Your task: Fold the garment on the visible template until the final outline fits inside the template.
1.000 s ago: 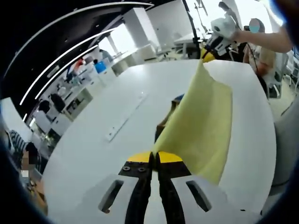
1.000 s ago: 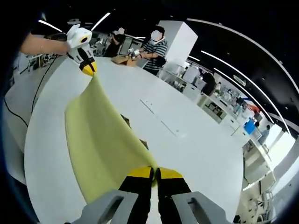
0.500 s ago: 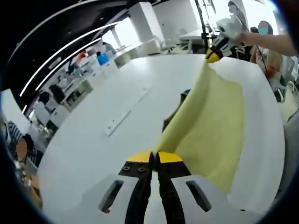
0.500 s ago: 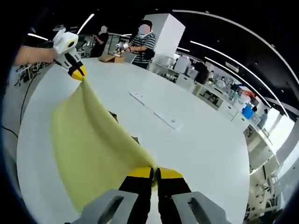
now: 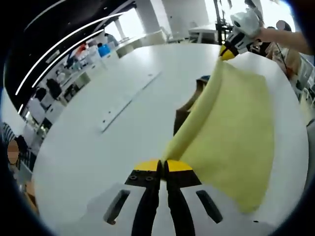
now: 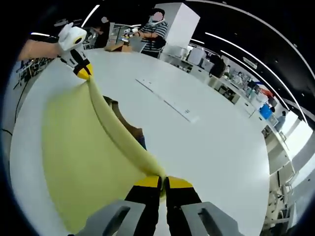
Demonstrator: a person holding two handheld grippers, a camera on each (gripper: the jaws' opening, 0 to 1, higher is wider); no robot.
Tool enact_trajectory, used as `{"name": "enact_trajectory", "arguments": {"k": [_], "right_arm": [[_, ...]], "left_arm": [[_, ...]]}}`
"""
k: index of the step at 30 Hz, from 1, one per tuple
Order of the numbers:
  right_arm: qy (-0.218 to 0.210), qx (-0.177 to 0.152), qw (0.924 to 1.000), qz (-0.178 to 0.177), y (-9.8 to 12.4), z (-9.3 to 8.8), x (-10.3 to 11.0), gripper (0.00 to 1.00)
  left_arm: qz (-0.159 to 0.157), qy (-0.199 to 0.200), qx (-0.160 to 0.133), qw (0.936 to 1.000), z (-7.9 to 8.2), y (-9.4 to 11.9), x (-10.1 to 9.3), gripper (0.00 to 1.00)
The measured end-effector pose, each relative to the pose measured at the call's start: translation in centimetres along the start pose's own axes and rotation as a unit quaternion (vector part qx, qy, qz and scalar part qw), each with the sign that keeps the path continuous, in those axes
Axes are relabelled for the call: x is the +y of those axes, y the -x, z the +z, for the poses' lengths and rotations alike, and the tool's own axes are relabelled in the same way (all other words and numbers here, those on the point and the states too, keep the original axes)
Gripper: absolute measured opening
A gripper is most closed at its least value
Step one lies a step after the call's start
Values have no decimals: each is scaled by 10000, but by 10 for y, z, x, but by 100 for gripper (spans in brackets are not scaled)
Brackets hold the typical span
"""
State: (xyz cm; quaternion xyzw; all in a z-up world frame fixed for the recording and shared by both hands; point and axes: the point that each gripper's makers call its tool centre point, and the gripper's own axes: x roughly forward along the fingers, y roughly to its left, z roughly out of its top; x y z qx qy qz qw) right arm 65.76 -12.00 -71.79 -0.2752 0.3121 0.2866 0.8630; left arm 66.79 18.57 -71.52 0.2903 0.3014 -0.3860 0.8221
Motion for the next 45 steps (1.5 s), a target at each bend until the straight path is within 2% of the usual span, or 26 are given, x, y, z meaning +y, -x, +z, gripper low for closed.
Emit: {"name": "enact_trajectory", "arguments": {"k": [8, 14, 16, 23, 26, 30, 34, 37, 40, 43, 45], "right_arm": [[168, 269, 9995, 97, -21, -15, 0, 0], [138, 338, 9991, 204, -28, -23, 1, 0], [152, 397, 9988, 242, -30, -26, 2, 0], [-193, 265, 9991, 272, -29, -22, -2, 0], [-302, 261, 9988, 272, -25, -22, -1, 6], [-209, 310, 9991, 212, -19, -23, -3, 17], [-52, 276, 9993, 262, -12, -20, 3, 21], [199, 225, 9991, 307, -11, -18, 8, 20], [444, 339, 9984, 130, -13, -23, 3, 15], [382, 332, 9987, 95, -14, -24, 1, 5], [397, 298, 9987, 76, -13, -24, 1, 3]], "left_arm": [[-114, -1, 200, 9997, -16, -19, -2, 1], [-173, 8, 256, 9995, -23, -25, -3, 1], [-128, 210, 185, 9995, -22, -25, -2, 1], [-67, 146, 162, 9997, -22, -23, 0, 5], [-84, 88, 182, 9998, -22, -18, 0, 10], [-157, -232, 145, 9995, -21, -11, -5, 16], [-137, -418, 194, 9988, -24, -9, -5, 16], [-12, -498, 257, 9984, -26, -11, -1, 14], [122, -542, 369, 9978, -29, -13, 4, 6], [88, -376, 296, 9988, -28, -14, 5, 4], [139, -329, 235, 9991, -28, -12, 7, 3]]}}
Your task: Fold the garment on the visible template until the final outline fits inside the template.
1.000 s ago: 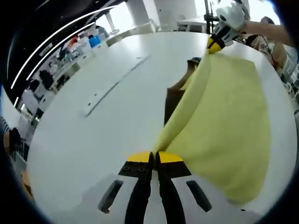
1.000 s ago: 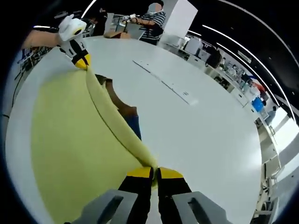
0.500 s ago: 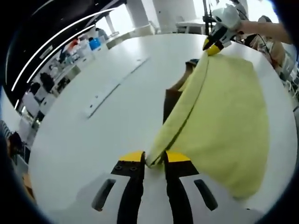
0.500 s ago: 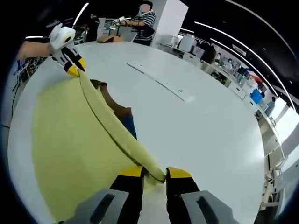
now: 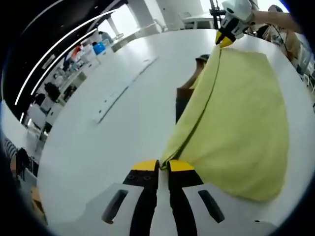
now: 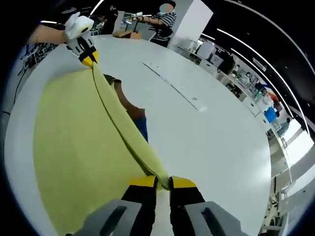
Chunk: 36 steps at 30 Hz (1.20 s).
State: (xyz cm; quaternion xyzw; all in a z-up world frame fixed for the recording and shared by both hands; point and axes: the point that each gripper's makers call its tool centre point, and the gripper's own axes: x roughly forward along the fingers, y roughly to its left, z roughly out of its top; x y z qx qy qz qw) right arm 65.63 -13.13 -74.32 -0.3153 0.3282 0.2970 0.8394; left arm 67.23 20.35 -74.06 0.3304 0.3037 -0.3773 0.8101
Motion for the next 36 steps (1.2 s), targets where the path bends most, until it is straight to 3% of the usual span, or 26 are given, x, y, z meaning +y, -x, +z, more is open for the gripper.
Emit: {"name": "enact_trajectory", "arguments": {"k": [3, 7, 12, 13, 16, 18, 19, 21, 23, 27, 31, 36], "right_arm": [[39, 2, 10000, -71, 2, -1, -3, 0], [-275, -278, 9991, -172, 8, 10, -10, 0], [-826, -596, 9944, -279, 13, 22, -22, 0], [-998, -603, 9928, -262, 11, 21, -22, 0], [-1866, -817, 9789, -166, 4, 24, -22, 0], [-1925, -741, 9782, -235, -1, 22, -25, 0], [-1896, -679, 9792, -257, -6, 20, -24, 0], [-1933, -588, 9790, -267, -12, 16, -22, 0], [-1999, -542, 9777, -356, -14, 13, -23, 0], [-2259, -594, 9710, -516, -12, 14, -30, 3], [-2422, -686, 9665, -509, -6, 17, -33, 17], [-2708, -747, 9594, -235, 2, 20, -26, 37]], "left_arm": [[-41, 284, -115, 9995, 1, 3, -1, 2], [-20, 657, -327, 9973, 6, 10, 2, 1], [-29, 1564, -740, 9849, 15, 23, 11, 1], [-27, 1803, -713, 9810, 12, 22, 13, 1], [171, 2304, -489, 9717, 2, 16, 20, 1], [161, 2359, -515, 9703, 3, 11, 20, 1], [155, 2373, -380, 9706, -1, 6, 18, 2], [240, 2147, -216, 9761, -6, 1, 17, 3], [336, 2059, -201, 9778, -6, -3, 17, 4], [506, 2211, -305, 9735, -5, -2, 24, 6], [609, 2194, -344, 9731, -7, 3, 29, 20], [651, 2348, -638, 9678, -3, 15, 31, 38]]}}
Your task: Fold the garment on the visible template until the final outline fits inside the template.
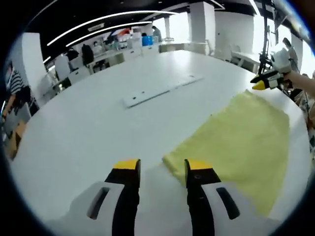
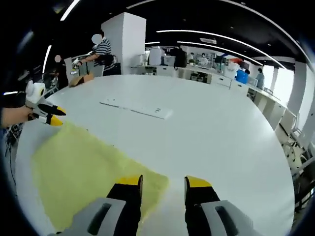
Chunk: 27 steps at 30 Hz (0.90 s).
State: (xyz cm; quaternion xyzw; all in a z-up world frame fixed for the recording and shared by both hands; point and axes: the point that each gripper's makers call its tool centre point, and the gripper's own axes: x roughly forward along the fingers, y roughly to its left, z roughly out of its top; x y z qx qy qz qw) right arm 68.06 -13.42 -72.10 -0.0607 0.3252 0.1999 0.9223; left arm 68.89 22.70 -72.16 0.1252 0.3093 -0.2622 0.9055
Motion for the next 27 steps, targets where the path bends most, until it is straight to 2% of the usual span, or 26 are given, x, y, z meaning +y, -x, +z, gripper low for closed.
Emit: {"name": "enact_trajectory", "arguments": {"k": [4, 8, 13, 23, 27], "right_arm": [[-64, 97, 9997, 215, 9, -4, 10, 54], [11, 135, 9992, 389, 19, -7, 21, 60], [-92, 103, 9971, 745, 35, -10, 41, 67], [-51, 69, 9943, 1059, 67, -23, 66, 71], [36, 99, 9940, 1089, 78, -33, 73, 71]], "left_arm": [[-95, 13, -140, 9999, 1, 11, -6, 55], [-263, -94, -145, 9995, -2, 22, -16, 62], [-467, 89, -312, 9984, -3, 38, -28, 74], [-669, 41, -458, 9967, -13, 67, -46, 81], [-817, 319, -582, 9944, -19, 79, -56, 81]]}}
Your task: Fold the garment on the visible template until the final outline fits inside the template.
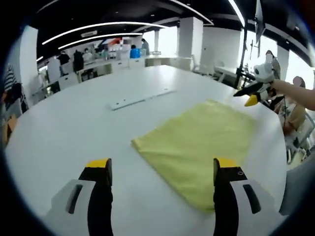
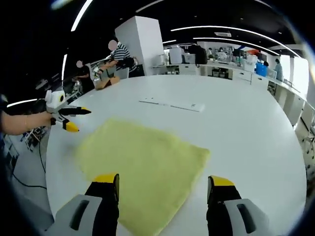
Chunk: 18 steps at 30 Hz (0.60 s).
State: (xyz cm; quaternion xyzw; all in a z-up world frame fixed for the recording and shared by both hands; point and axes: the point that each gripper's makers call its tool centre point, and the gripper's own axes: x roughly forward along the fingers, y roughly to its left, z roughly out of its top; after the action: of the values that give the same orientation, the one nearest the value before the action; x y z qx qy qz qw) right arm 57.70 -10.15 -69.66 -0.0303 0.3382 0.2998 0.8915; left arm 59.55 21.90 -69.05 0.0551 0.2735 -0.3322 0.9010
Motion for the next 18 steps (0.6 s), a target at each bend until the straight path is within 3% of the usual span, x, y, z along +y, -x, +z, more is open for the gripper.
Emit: {"name": "enact_trajectory", "arguments": {"k": [8, 18], "right_arm": [[263, 184, 9994, 107, 14, -32, 19, 69], [224, 263, 9994, 70, 23, -59, 22, 56]], "left_arm": [[-145, 121, 36, 9998, -24, 19, -23, 73], [-74, 229, 102, 9997, -47, 31, -36, 59]]}}
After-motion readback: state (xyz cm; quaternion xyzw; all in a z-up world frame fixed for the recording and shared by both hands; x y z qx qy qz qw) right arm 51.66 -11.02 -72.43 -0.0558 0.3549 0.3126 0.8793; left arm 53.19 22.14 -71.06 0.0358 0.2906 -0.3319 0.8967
